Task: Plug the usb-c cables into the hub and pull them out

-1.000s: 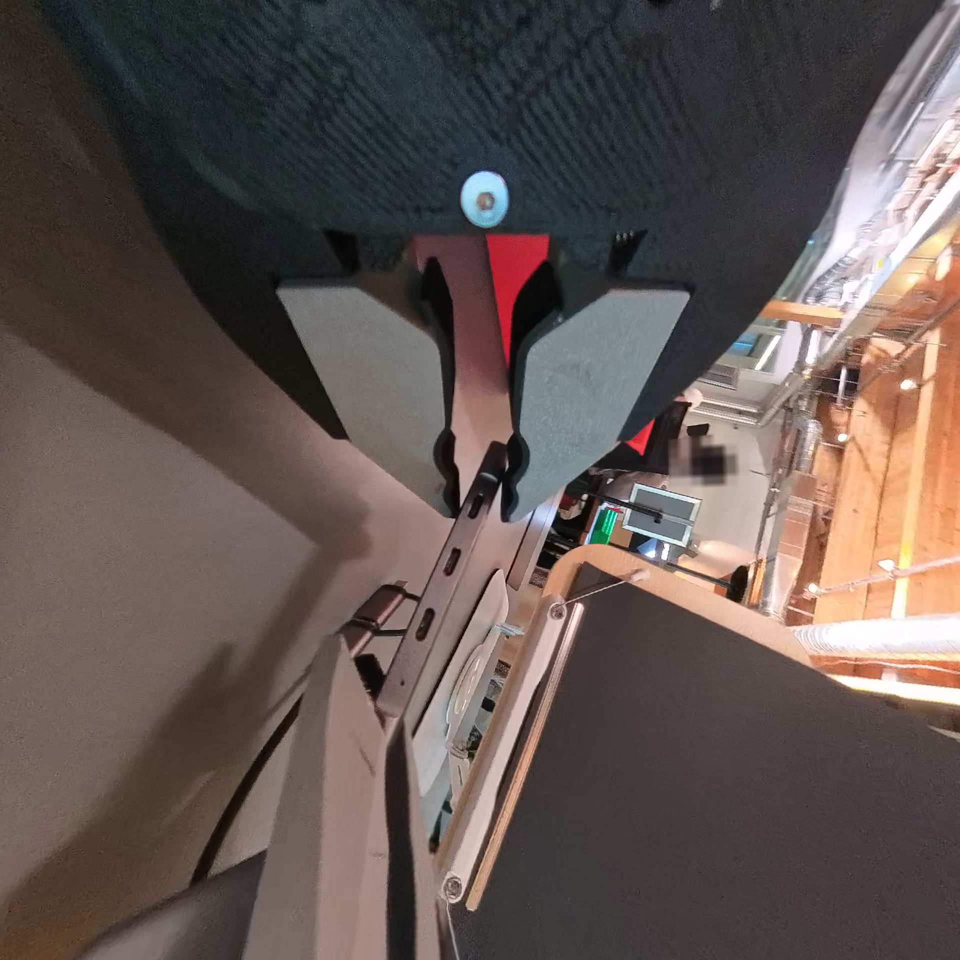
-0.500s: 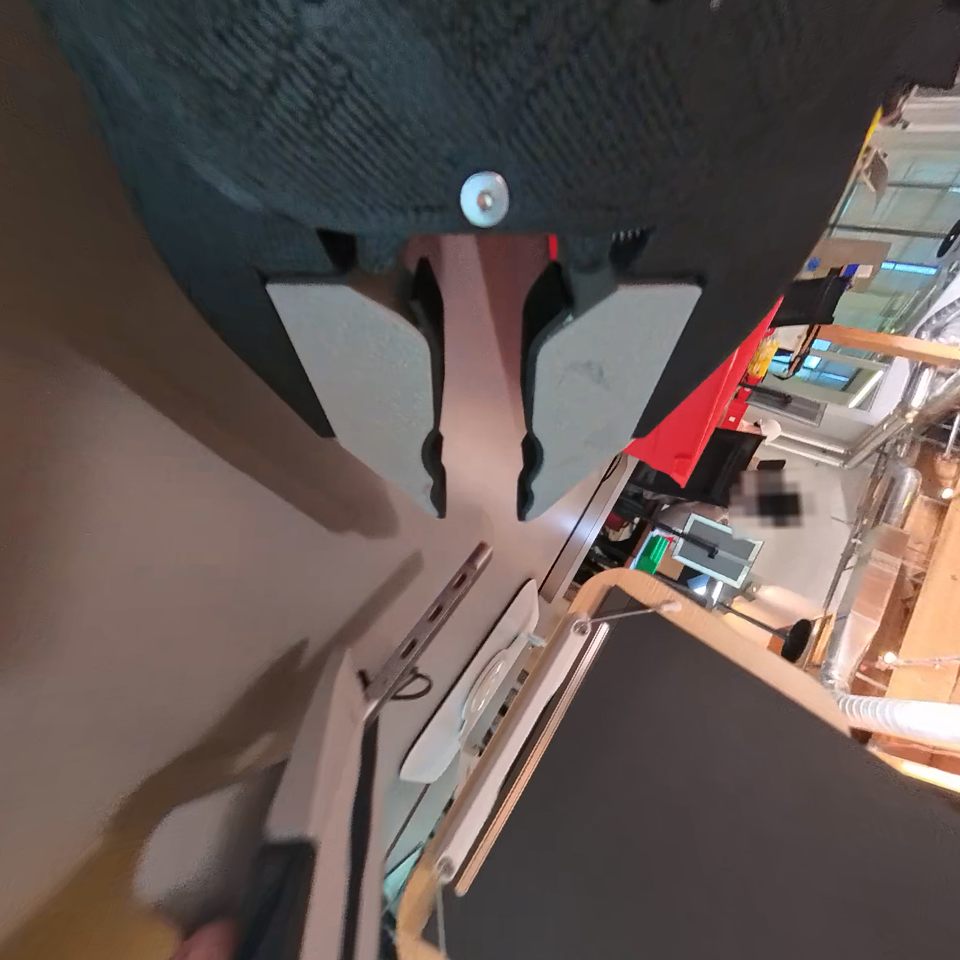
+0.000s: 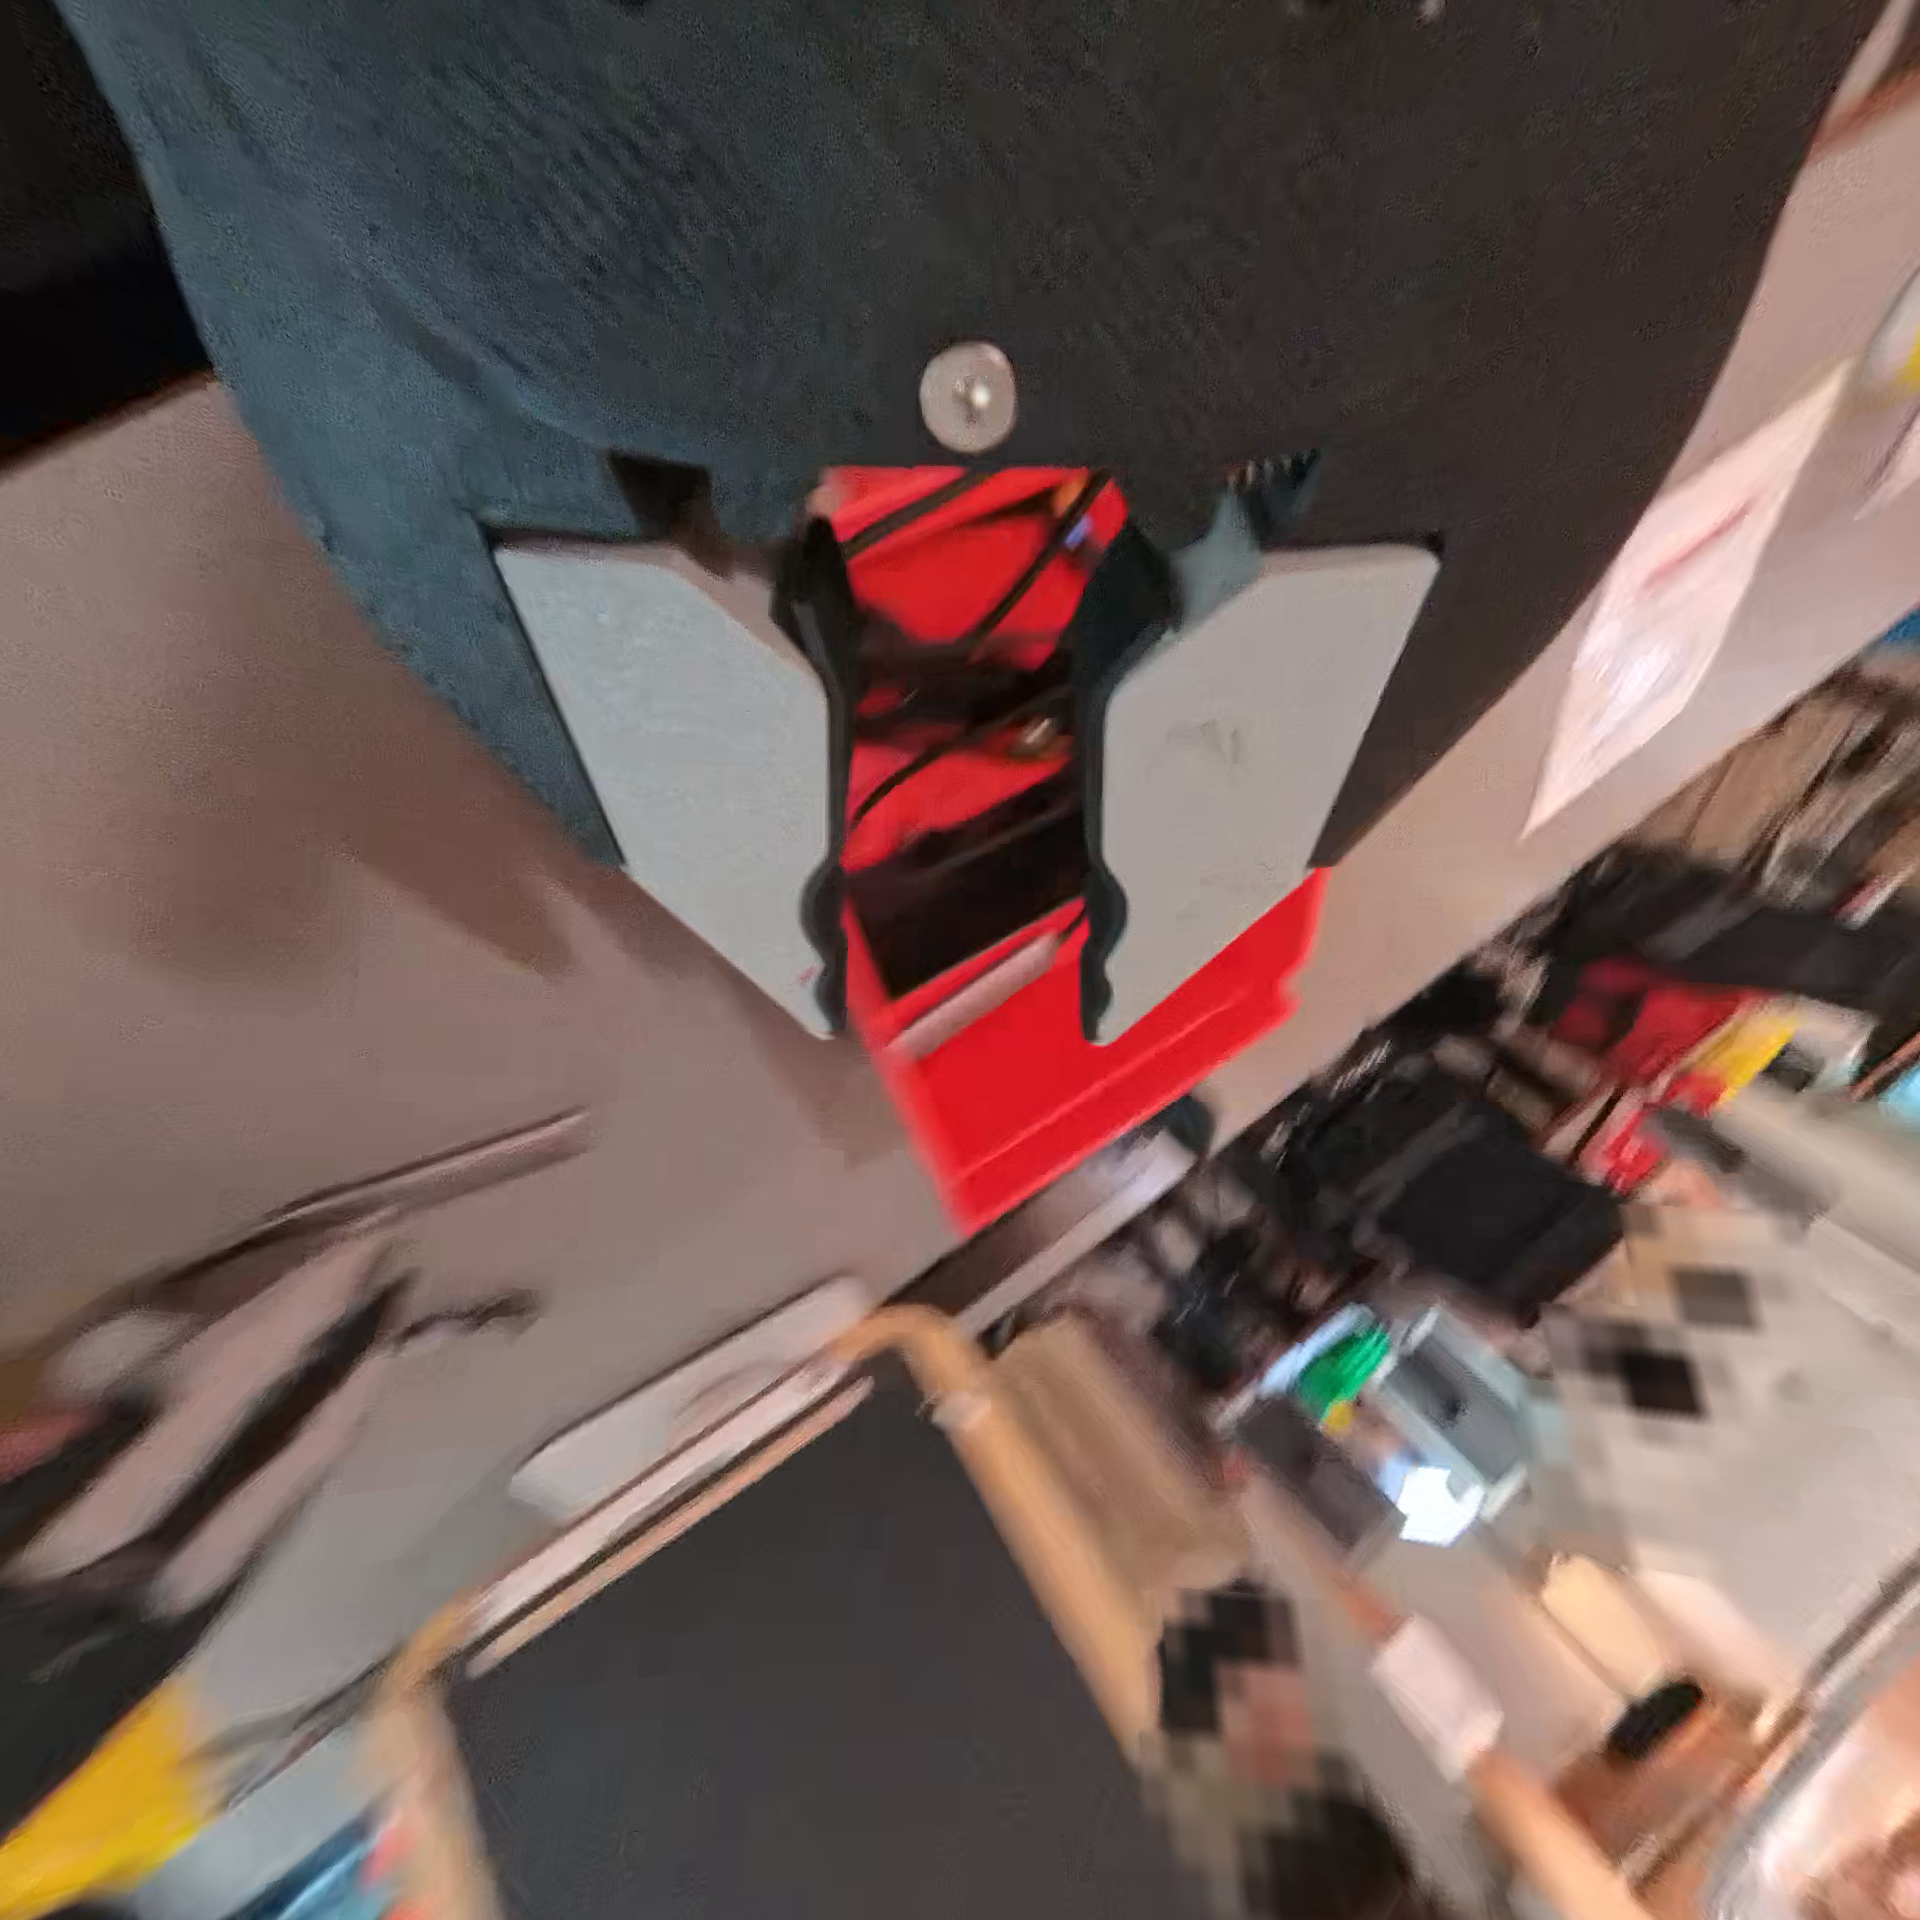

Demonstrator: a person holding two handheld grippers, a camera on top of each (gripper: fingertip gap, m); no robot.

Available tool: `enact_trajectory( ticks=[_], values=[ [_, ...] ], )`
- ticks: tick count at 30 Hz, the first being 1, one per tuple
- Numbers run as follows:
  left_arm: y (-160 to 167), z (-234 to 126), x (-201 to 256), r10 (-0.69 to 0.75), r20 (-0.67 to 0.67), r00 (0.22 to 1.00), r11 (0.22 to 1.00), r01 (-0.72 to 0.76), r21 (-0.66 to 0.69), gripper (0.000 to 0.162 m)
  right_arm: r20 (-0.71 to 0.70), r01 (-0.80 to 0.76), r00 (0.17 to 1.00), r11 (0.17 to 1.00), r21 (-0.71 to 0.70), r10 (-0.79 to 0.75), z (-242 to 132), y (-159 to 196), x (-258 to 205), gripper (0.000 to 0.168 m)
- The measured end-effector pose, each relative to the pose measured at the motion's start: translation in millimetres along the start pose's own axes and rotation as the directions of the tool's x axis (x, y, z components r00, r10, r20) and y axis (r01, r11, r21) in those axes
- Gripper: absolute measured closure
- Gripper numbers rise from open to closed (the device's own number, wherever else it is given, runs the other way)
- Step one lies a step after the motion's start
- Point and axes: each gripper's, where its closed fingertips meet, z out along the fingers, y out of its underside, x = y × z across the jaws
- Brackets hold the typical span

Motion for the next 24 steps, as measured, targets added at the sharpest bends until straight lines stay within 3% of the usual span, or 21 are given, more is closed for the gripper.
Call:
enact_trajectory(
  ticks=[2,5,6,7,8,11,16,24],
  values=[
    [41.1,0.7,-44.1,0.002,0.064,0.998,0.989,0.008,-0.151,0.113,0.004,-0.008,1.000,1.000,0.026,0.008,-2.7,-4.6,-0.1,0.144],
    [98.8,7.6,-86.1,0.072,0.116,0.991,0.941,-0.029,-0.336,0.119,-0.007,-0.008,1.000,0.999,0.034,0.008,-4.0,-6.6,1.2,0.144],
    [114.9,10.0,-92.5,0.093,0.109,0.990,0.920,-0.043,-0.390,0.125,-0.011,-0.006,1.000,0.999,0.034,0.006,-4.1,-6.5,1.7,0.145],
    [127.1,12.3,-94.9,0.116,0.082,0.990,0.900,-0.070,-0.430,0.141,-0.017,-0.005,1.000,0.999,0.032,0.005,-4.0,-6.2,2.4,0.145],
    [132.9,15.5,-97.4,0.135,0.062,0.989,0.892,-0.093,-0.442,0.158,-0.024,-0.004,1.000,1.000,0.031,0.005,-4.1,-6.0,3.5,0.146],
    [127.7,23.7,-106.0,0.092,0.019,0.996,0.892,-0.074,-0.446,0.159,-0.026,-0.013,1.000,0.999,0.035,0.014,-4.9,-6.1,5.1,0.147],
    [48.0,20.0,-158.9,0.162,0.142,0.976,0.940,-0.109,-0.322,0.161,-0.035,-0.028,0.999,0.998,0.054,0.029,-8.5,-8.5,8.4,0.150],
    [-143.7,-38.3,-229.3,0.246,0.435,0.866,0.963,-0.270,-0.007,0.160,-0.042,-0.040,0.998,0.996,0.082,0.044,-12.7,-13.3,10.9,0.150]
  ],
)
